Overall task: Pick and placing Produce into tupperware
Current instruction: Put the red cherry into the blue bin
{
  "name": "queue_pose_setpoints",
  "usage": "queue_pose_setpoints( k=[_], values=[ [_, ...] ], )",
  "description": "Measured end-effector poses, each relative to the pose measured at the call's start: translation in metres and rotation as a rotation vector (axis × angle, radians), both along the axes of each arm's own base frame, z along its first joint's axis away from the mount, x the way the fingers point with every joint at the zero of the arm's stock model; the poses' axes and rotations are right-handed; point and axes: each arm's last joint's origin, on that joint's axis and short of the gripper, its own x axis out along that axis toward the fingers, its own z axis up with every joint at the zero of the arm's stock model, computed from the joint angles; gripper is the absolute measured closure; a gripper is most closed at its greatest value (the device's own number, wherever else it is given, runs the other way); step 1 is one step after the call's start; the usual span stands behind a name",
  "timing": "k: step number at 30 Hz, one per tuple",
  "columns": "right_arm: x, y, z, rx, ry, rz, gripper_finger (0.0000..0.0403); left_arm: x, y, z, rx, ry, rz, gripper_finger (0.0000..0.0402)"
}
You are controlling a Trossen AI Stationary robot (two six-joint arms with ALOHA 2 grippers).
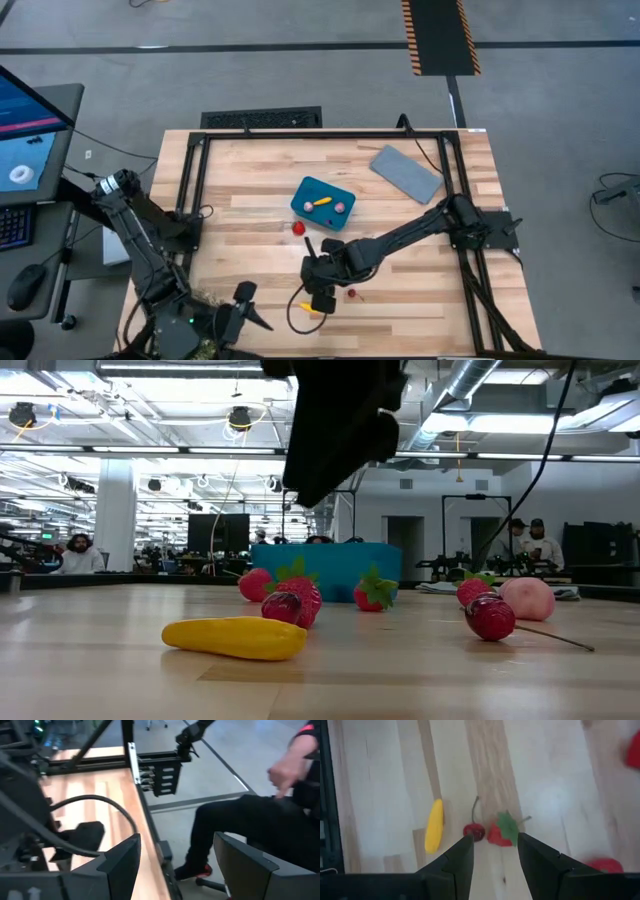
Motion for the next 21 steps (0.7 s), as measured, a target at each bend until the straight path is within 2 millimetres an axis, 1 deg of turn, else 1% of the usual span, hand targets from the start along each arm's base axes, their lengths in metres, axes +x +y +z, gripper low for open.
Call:
queue_pose_setpoints(
  k=[3,6,8,9,11,14,16,21],
  values=[
    [0.001,0.000,-0.010,-0.009,0.035,0.016,0.0227,-0.008,-0.006,0.000,-0.016,0.003,-0.006,0.0162],
    [0.005,-0.001,-0.010,0.007,0.011,0.014,0.0227,-0.014,-0.010,0.000,-0.025,0.000,-0.003,0.0161],
    [0.005,-0.003,-0.014,0.017,0.035,0.010,0.0227,-0.018,-0.012,0.000,-0.025,-0.004,0.000,0.0161],
    [0.005,-0.003,-0.016,0.026,0.046,0.010,0.0227,-0.019,-0.013,0.000,-0.024,-0.007,0.002,0.0161],
    [0.013,-0.003,-0.021,0.069,0.020,0.010,0.0227,-0.021,-0.014,0.000,-0.024,-0.012,0.007,0.0161],
    [0.013,-0.007,-0.029,0.067,0.054,0.005,0.0227,-0.024,-0.016,0.001,-0.025,-0.015,0.009,0.0161],
    [0.018,-0.007,-0.031,0.079,0.027,0.001,0.0227,-0.025,-0.017,0.001,-0.026,-0.015,0.004,0.0161],
    [0.021,-0.011,-0.044,0.087,0.061,-0.004,0.0227,-0.027,-0.018,0.001,-0.035,-0.015,0.010,0.0162]
  ],
)
